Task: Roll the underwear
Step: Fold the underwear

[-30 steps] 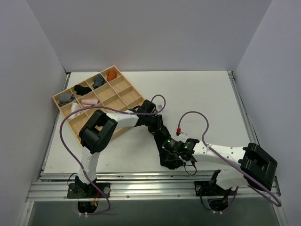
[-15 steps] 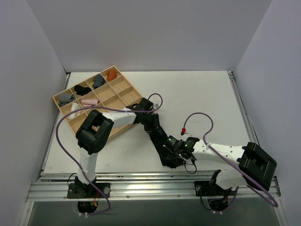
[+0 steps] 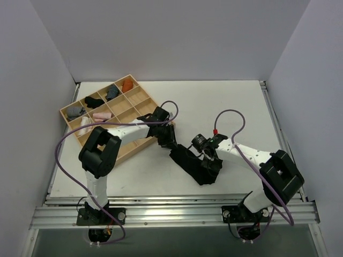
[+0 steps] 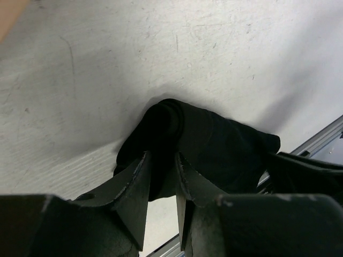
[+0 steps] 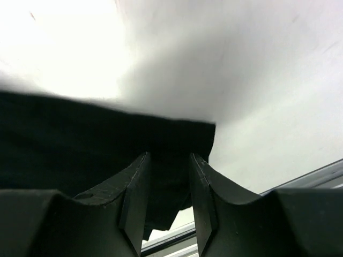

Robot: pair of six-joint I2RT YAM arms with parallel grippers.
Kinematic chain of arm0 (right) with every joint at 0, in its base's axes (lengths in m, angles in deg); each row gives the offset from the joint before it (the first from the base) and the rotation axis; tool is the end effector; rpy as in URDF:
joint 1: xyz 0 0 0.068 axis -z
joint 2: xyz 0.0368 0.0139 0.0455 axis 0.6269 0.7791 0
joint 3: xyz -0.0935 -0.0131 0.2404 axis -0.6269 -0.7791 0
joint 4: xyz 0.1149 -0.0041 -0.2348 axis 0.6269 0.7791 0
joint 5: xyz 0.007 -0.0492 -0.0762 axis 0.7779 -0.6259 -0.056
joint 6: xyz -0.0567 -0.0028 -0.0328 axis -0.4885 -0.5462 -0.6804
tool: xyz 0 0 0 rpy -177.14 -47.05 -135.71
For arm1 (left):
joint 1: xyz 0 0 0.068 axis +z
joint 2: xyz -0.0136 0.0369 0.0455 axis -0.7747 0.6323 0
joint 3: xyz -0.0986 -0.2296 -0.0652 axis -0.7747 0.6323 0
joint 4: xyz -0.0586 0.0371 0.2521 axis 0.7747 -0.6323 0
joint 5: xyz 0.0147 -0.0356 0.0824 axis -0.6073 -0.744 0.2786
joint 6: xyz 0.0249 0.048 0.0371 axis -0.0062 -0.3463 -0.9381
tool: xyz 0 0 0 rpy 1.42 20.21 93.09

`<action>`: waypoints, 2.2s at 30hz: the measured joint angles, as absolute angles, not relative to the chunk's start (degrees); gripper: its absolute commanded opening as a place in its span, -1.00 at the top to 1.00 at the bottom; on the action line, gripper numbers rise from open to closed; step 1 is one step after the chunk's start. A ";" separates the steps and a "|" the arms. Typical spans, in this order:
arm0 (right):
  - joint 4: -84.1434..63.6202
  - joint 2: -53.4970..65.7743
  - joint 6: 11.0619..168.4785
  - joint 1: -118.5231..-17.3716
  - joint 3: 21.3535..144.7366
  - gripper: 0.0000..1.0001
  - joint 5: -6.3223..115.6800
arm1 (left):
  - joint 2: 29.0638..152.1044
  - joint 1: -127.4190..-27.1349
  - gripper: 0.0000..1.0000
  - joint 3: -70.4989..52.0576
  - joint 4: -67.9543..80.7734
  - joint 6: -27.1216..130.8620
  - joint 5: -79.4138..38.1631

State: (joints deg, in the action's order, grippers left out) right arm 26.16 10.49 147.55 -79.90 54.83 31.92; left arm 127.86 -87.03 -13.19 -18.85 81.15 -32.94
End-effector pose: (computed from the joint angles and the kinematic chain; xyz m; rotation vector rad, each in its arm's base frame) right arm 0.2064 0.1621 0.1385 0.6126 2.7063 0.0679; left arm 0.3201 -0.2572 0.1399 0.0251 2.8211 -0.8753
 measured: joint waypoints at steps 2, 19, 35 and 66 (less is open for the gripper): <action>27.08 10.55 144.49 -78.00 56.88 0.36 31.01 | 127.36 -87.01 0.34 -13.04 -19.44 81.13 -32.22; 22.62 10.88 143.40 -90.85 70.04 1.00 39.64 | 118.97 -86.61 0.34 -6.81 -22.52 79.73 -30.93; 11.47 12.65 164.10 -102.85 51.94 1.00 42.48 | 114.07 -76.27 0.34 -7.84 -28.95 78.46 -28.68; 11.21 26.68 129.46 -52.34 68.21 0.80 38.79 | 120.65 -79.03 0.12 -16.71 -30.72 68.63 -38.78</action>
